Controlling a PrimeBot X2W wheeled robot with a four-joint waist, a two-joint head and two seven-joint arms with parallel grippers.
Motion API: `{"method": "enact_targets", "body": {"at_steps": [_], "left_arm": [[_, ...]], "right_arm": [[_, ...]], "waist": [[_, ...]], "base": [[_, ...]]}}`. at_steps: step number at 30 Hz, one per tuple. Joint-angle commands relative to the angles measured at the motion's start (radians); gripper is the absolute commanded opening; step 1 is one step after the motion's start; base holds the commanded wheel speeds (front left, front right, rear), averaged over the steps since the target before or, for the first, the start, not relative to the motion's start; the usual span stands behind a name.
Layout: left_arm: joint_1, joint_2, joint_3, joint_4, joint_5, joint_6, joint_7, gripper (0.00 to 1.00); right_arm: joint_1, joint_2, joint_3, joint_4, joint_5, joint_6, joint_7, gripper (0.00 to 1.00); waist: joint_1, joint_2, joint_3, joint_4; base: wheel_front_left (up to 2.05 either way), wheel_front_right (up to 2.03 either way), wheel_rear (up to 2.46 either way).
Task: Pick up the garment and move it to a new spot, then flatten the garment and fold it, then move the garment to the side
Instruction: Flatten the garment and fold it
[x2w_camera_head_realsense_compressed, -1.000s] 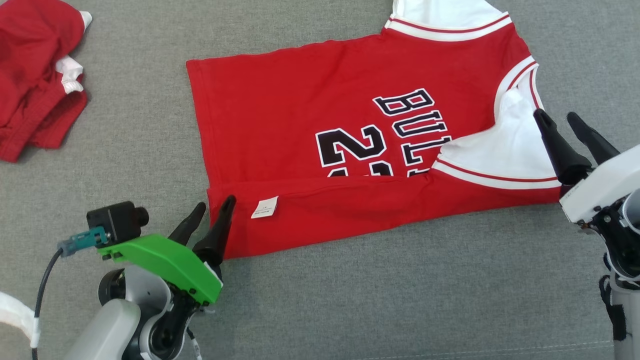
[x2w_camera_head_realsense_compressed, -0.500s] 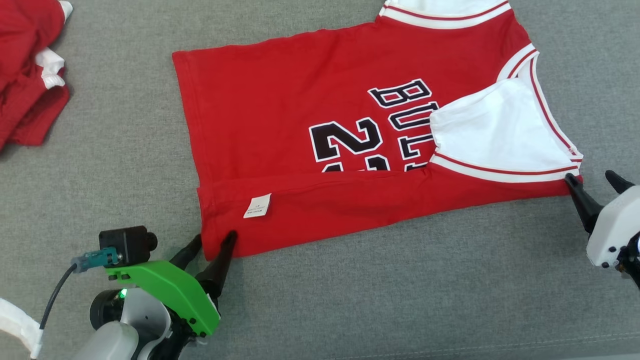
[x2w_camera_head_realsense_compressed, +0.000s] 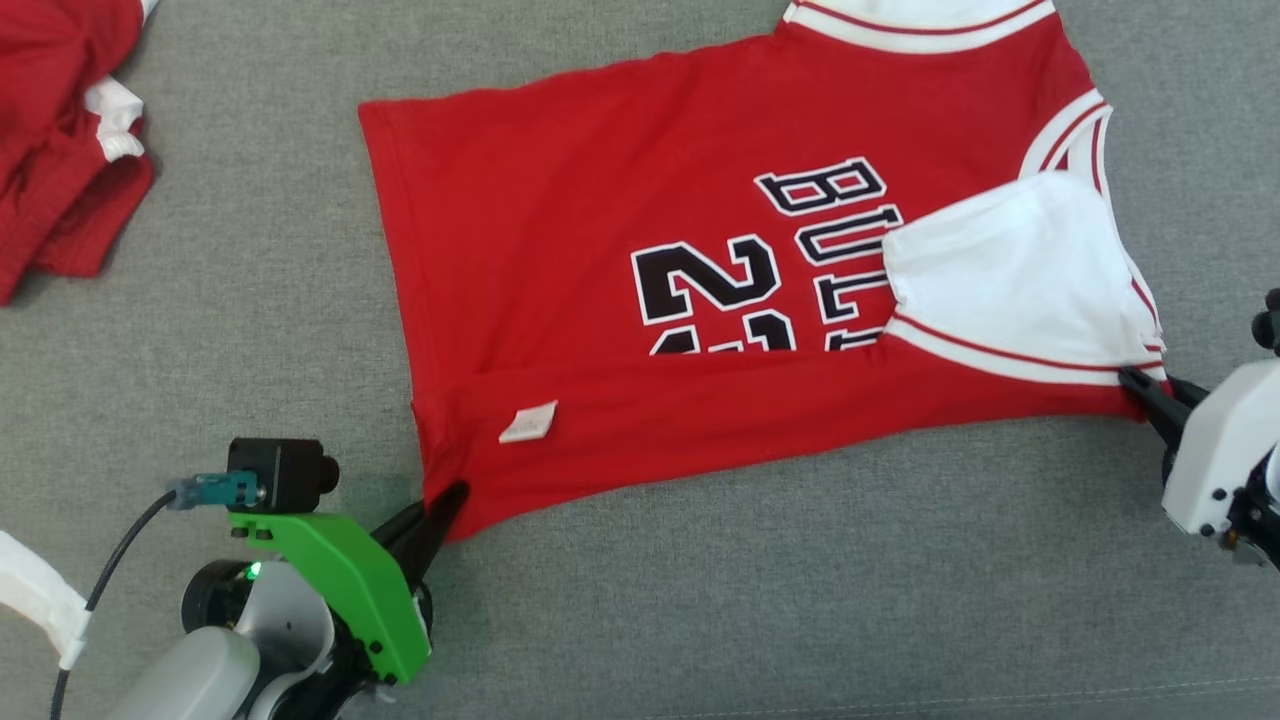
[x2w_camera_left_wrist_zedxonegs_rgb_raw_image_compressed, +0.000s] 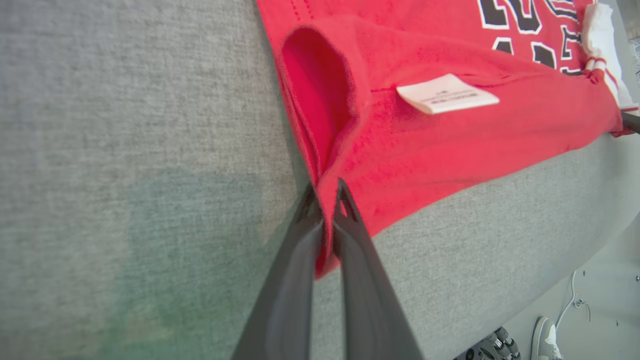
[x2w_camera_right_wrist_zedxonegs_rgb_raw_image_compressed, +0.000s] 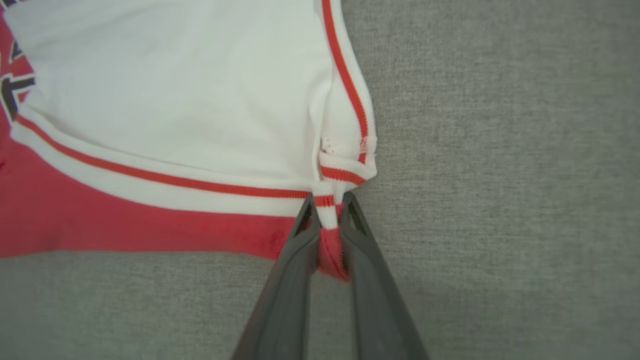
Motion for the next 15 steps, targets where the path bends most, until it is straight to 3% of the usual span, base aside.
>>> {"method": "enact_targets", "body": {"at_steps": [1, 8, 14, 15], "left_arm": [[0.034, 0.036, 0.005, -0.003, -0.015, -0.007, 0.017, 0.00], [0.140, 0.157, 0.037, -0.151, -0.075, 0.002, 0.066, 0.00], [0.219, 0.170, 0.032, -0.214, -0.093, 0.013, 0.053, 0.00], [0.221, 0.163, 0.031, -0.215, -0.080, 0.019, 0.042, 0.20]], "right_arm": [[0.045, -0.020, -0.017, -0.011, 0.025, -0.002, 0.020, 0.00], [0.214, -0.082, -0.105, -0.149, 0.152, -0.003, 0.151, 0.00], [0.316, -0.046, -0.101, -0.216, 0.172, -0.002, 0.165, 0.00], [0.318, -0.038, -0.095, -0.220, 0.165, -0.002, 0.151, 0.27]], "waist": [[0.0000, 0.0000, -0.044, -0.006], [0.0000, 0.0000, -0.077, -0.023], [0.0000, 0.0000, -0.045, -0.035], [0.0000, 0.0000, -0.042, -0.036]], "base": [[0.00, 0.00, 0.00], [0.00, 0.00, 0.00], [0.00, 0.00, 0.00], [0.00, 0.00, 0.00]]}}
